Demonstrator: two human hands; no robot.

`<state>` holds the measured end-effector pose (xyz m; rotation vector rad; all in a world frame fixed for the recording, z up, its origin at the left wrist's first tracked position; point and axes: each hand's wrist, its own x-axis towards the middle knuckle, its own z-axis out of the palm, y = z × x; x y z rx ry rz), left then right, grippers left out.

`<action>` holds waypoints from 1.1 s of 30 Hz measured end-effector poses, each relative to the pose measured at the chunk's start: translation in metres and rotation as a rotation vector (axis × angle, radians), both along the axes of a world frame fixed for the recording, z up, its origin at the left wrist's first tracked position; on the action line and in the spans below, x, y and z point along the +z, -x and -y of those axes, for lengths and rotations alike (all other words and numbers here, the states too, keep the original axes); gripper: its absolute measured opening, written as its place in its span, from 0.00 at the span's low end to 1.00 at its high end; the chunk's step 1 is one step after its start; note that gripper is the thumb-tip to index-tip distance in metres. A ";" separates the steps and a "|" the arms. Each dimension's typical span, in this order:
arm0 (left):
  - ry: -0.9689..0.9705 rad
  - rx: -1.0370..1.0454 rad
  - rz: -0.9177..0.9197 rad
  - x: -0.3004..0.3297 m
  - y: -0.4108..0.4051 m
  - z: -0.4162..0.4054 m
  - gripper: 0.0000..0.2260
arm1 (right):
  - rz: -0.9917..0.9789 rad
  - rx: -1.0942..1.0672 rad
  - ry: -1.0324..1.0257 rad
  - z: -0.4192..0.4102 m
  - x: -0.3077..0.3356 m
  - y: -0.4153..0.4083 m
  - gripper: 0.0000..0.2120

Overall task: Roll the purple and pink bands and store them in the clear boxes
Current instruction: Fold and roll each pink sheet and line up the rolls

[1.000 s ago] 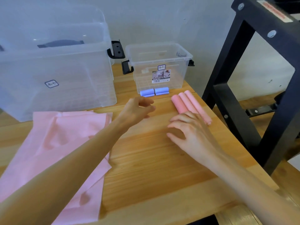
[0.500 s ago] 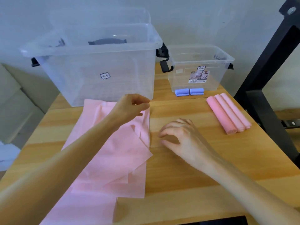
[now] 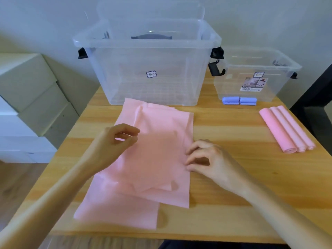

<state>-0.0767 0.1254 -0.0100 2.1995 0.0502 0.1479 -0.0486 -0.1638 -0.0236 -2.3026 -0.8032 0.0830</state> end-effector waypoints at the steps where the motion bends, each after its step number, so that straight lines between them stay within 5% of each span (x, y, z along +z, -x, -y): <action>1: -0.032 0.006 0.016 -0.001 0.008 -0.003 0.09 | 0.009 -0.012 -0.010 -0.002 0.000 0.000 0.01; 9: -0.236 -0.205 0.004 -0.003 0.078 0.005 0.13 | -0.080 0.047 -0.039 0.001 -0.004 0.000 0.05; 20: -0.080 -0.107 0.038 -0.001 0.087 0.018 0.07 | 0.024 0.033 -0.111 0.004 -0.002 0.010 0.02; 25: 0.115 -0.075 0.064 0.007 0.092 0.019 0.07 | 0.069 0.062 -0.041 0.004 0.003 0.021 0.22; 29: 0.189 -0.137 0.035 0.015 0.105 0.024 0.08 | 0.110 0.028 -0.168 -0.001 0.010 0.032 0.06; 33: 0.125 -0.188 -0.034 0.018 0.122 0.021 0.08 | -0.016 0.088 -0.102 0.012 0.019 0.046 0.02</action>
